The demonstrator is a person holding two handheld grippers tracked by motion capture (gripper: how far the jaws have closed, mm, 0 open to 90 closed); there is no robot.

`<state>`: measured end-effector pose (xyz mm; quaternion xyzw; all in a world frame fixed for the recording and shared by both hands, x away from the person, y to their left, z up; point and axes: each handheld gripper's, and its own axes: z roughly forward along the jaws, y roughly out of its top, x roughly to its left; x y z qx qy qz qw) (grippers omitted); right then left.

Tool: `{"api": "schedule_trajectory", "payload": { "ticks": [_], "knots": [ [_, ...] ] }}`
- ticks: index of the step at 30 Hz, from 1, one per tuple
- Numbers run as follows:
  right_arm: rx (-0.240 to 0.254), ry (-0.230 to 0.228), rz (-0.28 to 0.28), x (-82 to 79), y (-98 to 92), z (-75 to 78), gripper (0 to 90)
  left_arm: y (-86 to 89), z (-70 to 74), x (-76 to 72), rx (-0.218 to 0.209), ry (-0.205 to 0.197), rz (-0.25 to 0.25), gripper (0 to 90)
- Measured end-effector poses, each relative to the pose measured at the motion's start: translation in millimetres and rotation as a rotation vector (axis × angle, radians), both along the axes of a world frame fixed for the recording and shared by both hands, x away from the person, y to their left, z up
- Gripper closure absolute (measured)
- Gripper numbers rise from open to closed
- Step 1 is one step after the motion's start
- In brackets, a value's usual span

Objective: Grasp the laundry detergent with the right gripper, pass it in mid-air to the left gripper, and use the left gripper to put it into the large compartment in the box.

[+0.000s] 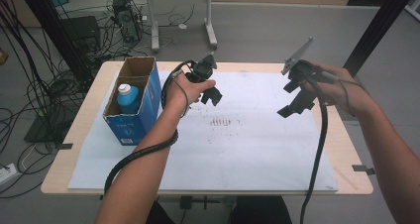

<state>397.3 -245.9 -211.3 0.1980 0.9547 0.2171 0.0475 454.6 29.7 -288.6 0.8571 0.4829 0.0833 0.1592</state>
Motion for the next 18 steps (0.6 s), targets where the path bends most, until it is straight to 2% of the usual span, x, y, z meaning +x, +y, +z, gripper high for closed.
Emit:
{"api": "schedule_trajectory", "payload": {
  "ticks": [1,4,10,18],
  "knots": [
    [0.003,0.004,-0.003,0.0,0.3,2.5,3.1,-0.8,-2.6,0.8,-0.005,0.001,-0.001,12.5],
    [0.007,-0.002,-0.007,-0.4,0.7,10.0,3.1,-2.5,-11.5,3.7,0.018,0.005,-0.003,12.8],
    [0.013,-0.009,-0.017,-1.7,-3.4,24.4,3.0,-3.3,-25.0,8.4,-0.004,0.028,0.006,13.0],
    [0.012,-0.026,-0.022,-2.9,-4.9,39.6,2.9,-14.4,-40.2,9.8,-0.012,0.026,-0.013,13.1]
  ]
}}
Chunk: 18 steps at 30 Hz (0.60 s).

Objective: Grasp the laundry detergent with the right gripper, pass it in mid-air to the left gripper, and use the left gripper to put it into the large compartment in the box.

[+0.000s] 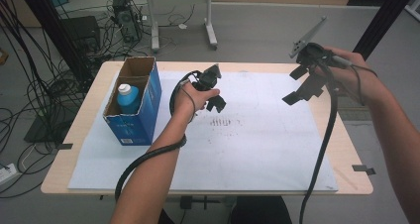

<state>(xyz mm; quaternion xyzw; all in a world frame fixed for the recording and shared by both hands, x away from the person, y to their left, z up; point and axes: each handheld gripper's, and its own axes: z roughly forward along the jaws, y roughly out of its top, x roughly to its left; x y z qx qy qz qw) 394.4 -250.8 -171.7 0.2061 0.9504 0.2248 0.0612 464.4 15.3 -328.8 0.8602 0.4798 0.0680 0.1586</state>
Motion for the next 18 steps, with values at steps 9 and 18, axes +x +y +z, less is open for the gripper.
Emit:
{"api": "schedule_trajectory", "payload": {
  "ticks": [9,18],
  "knots": [
    [-0.003,-0.011,0.002,-0.4,2.3,7.4,3.0,-9.4,-10.6,2.1,0.019,-0.006,0.001,13.2],
    [-0.006,-0.016,0.001,-0.1,3.5,7.0,3.0,-8.0,-13.1,1.6,0.012,0.009,0.005,13.3]
  ]
}}
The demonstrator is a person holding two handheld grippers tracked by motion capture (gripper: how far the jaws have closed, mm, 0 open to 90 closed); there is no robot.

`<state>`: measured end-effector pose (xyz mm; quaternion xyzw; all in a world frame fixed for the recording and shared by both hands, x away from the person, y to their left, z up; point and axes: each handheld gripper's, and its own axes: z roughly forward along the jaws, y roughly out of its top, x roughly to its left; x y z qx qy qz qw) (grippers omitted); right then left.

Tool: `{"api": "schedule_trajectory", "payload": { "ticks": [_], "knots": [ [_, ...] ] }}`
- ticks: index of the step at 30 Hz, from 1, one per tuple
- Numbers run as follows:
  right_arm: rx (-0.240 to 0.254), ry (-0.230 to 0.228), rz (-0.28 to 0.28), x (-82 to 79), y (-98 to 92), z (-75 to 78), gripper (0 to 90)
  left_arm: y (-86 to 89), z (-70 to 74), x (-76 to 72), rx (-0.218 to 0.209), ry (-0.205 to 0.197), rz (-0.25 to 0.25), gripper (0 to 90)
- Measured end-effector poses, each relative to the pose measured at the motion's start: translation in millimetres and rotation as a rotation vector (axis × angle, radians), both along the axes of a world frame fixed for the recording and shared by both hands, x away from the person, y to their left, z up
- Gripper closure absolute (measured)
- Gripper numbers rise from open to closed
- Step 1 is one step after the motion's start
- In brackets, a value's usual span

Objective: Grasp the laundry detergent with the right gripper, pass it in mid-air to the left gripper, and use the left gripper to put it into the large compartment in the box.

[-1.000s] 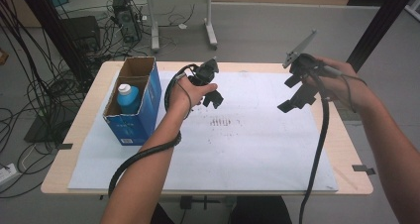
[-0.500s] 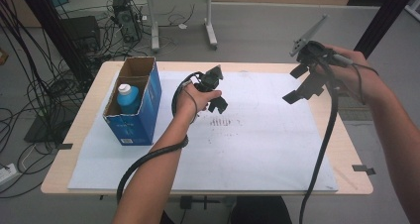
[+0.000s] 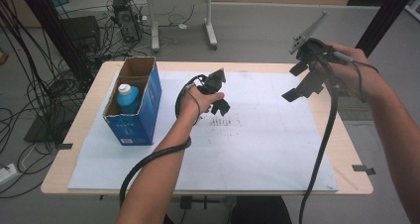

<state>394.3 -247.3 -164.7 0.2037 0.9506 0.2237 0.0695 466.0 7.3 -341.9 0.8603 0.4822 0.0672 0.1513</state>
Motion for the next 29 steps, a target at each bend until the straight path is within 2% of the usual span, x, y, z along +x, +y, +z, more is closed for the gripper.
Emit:
{"api": "schedule_trajectory", "payload": {
  "ticks": [15,29],
  "knots": [
    [0.0,0.003,0.005,0.9,2.7,-1.5,3.0,4.2,-0.1,-0.5,-0.019,0.022,0.013,13.3],
    [-0.002,-0.001,0.003,-1.1,2.6,-1.9,3.0,2.1,0.3,-1.7,-0.026,0.02,0.014,13.3]
  ]
}}
